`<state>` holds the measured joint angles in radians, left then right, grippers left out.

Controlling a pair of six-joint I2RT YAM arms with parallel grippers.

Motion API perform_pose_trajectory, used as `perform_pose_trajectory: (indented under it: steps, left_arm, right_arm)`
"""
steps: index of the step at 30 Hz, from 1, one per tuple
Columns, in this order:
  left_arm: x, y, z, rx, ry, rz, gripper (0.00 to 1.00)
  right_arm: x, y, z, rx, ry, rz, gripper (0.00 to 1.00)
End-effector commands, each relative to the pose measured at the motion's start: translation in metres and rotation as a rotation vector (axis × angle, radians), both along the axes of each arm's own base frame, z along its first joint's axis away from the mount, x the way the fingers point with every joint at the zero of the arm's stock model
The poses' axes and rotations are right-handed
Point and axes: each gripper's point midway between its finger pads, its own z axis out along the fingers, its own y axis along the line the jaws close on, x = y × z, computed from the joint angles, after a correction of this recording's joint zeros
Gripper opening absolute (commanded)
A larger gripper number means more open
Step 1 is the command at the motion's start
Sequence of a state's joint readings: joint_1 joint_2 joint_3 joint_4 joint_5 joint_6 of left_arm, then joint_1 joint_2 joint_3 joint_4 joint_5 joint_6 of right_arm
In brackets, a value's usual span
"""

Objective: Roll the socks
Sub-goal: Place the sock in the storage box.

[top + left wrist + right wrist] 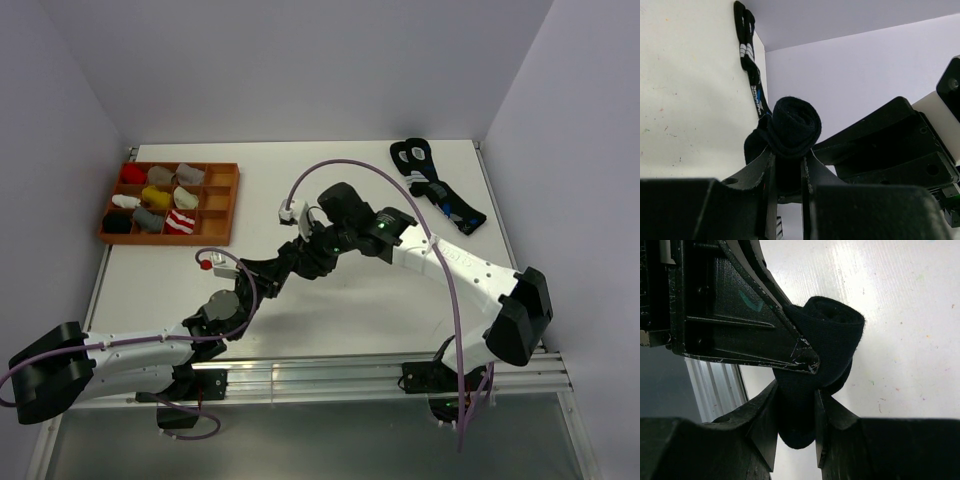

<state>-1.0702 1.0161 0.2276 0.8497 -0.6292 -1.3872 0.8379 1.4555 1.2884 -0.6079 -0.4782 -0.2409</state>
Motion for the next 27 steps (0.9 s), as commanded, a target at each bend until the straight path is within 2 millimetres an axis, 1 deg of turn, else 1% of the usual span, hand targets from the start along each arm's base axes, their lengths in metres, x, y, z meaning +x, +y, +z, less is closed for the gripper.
perform_pose_trajectory:
  steps: [1, 2, 3, 5, 10, 12, 15, 18, 22, 26, 27]
  left_arm:
    - [0.003, 0.004, 0.019, -0.024, -0.057, 0.02, 0.0]
    - [0.003, 0.003, 0.019, -0.017, -0.056, 0.017, 0.0]
    - [0.003, 0.001, 0.022, -0.01, -0.068, 0.014, 0.0]
    - [0.003, 0.001, 0.026, -0.011, -0.082, 0.011, 0.0]
    - [0.002, 0.001, 0.029, 0.002, -0.096, 0.009, 0.0]
    - [0.001, 0.001, 0.029, 0.008, -0.101, 0.007, 0.0]
    - [0.0, 0.002, 0.029, 0.012, -0.11, 0.004, 0.0]
    - [-0.001, 0.003, 0.031, 0.016, -0.115, 0.006, 0.0]
    - [-0.002, 0.005, 0.033, 0.022, -0.126, 0.01, 0.0]
    - [-0.001, 0.006, 0.035, 0.03, -0.131, 0.019, 0.0]
    - [-0.001, 0.008, 0.035, 0.027, -0.13, 0.025, 0.0]
  right_arm:
    - [-0.036, 0.004, 0.025, 0.059, 0.026, 0.106, 0.19]
    - [-0.034, 0.004, 0.026, 0.058, 0.02, 0.098, 0.2]
    - [-0.032, 0.004, 0.026, 0.057, 0.017, 0.089, 0.21]
    - [-0.028, 0.003, 0.026, 0.052, 0.004, 0.058, 0.28]
    - [-0.019, -0.001, 0.027, 0.046, -0.032, 0.01, 0.38]
    - [-0.014, -0.003, 0.027, 0.036, -0.051, -0.015, 0.39]
    - [-0.011, -0.004, 0.024, 0.023, -0.058, -0.027, 0.45]
    - [-0.01, -0.006, 0.026, 0.024, -0.07, -0.04, 0.53]
    - [-0.006, -0.009, 0.027, 0.015, -0.089, -0.059, 0.57]
    - [-0.006, -0.011, 0.027, 0.006, -0.086, -0.068, 0.59]
    - [-0.004, -0.012, 0.026, -0.002, -0.094, -0.072, 0.62]
